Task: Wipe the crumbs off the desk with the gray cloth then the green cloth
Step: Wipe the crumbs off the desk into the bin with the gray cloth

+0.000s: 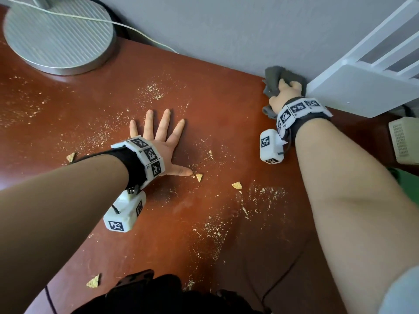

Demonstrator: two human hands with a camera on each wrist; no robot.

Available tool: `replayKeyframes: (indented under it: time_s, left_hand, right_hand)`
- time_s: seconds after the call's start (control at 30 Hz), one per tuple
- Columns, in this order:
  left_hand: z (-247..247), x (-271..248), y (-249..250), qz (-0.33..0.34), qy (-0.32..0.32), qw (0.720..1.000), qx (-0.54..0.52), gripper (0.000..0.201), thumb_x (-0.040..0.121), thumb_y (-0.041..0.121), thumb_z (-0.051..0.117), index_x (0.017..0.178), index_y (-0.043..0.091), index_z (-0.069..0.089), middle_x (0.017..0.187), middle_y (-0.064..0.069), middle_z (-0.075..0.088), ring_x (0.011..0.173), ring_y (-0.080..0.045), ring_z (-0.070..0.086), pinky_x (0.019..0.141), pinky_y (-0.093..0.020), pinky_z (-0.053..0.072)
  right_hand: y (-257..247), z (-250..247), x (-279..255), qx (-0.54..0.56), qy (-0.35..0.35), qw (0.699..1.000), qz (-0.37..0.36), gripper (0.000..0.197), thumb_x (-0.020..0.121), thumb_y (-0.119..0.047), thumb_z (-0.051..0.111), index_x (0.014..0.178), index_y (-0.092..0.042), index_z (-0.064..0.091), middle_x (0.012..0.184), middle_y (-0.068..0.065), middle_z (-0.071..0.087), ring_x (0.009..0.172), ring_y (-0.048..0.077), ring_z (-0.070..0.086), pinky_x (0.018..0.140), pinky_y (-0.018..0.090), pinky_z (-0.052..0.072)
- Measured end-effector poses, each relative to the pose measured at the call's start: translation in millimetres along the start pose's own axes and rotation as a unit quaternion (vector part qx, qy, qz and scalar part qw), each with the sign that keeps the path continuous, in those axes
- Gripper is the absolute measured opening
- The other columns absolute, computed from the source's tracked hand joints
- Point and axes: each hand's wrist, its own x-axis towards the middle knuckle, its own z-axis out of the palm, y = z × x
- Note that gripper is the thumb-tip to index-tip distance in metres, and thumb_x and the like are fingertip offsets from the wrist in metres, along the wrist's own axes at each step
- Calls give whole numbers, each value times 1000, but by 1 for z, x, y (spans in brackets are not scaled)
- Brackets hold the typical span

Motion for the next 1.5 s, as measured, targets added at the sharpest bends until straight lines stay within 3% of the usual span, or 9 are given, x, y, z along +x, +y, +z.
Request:
replayKeyframes:
  time_s: [0.17,0.33,0.47,0.67,0.8,0.93,1.07,1.17,1.5]
  left_hand:
    - [0,1,-1,-4,-4,1000,-5,122,59,89,39,136,34,-37,145,-1,-43,137,-36,-30,110,-62,-7]
    - [0,1,-1,0,6,1000,-9,122,59,89,40,136,34,-37,145,-1,-42,137,-36,-30,110,-62,-7]
    - [2,0,-1,2,21,1000,-12,123,57,90,39,137,33,-35,147,-1,-40,138,-36,-27,109,-62,-7]
    - [0,-2,0,2,28,1000,-13,121,59,90,39,139,33,-32,148,-1,-38,139,-36,-26,109,-62,-6]
    - [-3,-6,0,8,18,1000,-22,121,61,88,42,139,33,-31,148,-1,-38,138,-35,-27,109,-62,-6]
    - [-2,-5,-8,32,23,999,-21,118,65,83,47,141,34,-28,148,-2,-37,139,-32,-27,110,-59,-8]
    - [-1,-7,-40,22,31,999,-17,119,66,80,52,142,33,-28,148,-9,-37,140,-29,-26,116,-47,-8]
    - [-3,-11,-80,-55,31,996,-59,123,62,81,53,142,33,-27,150,-8,-34,141,-28,-23,116,-47,-5]
    - [6,-5,-113,-76,33,993,-83,126,57,87,47,140,34,-30,148,-5,-36,139,-31,-26,113,-53,-9]
  right_hand:
    - [-34,18,-17,-100,-87,982,-138,71,89,-11,48,150,-23,14,159,2,-1,140,34,17,112,34,22]
    - [-17,16,-73,-199,-213,891,-348,66,93,-7,40,150,-26,13,158,-2,9,139,25,28,111,26,21]
    - [2,-13,-78,-70,-196,942,-263,60,92,-1,44,145,-24,31,124,-4,50,92,15,61,72,3,40]
    - [2,25,-39,-97,-41,991,-83,66,90,-13,44,148,-33,19,157,-4,7,131,35,29,108,31,27]
    - [-16,32,-70,-118,-149,946,-262,68,88,-5,45,145,-35,25,158,-6,1,137,34,20,112,32,26]
    - [-16,4,-76,-128,-214,913,-324,63,90,2,42,147,-20,24,150,-10,17,130,14,32,96,0,23]
    - [-15,2,-23,-48,-21,992,-116,64,90,-9,47,148,-19,22,155,7,16,140,28,24,114,29,19]
    - [-39,16,-9,-72,-22,997,1,68,90,-16,51,149,-21,17,153,10,16,134,40,29,112,45,26]
    - [-93,18,-78,-145,-239,862,-424,63,90,0,42,145,-27,29,154,-4,24,141,17,25,109,18,16]
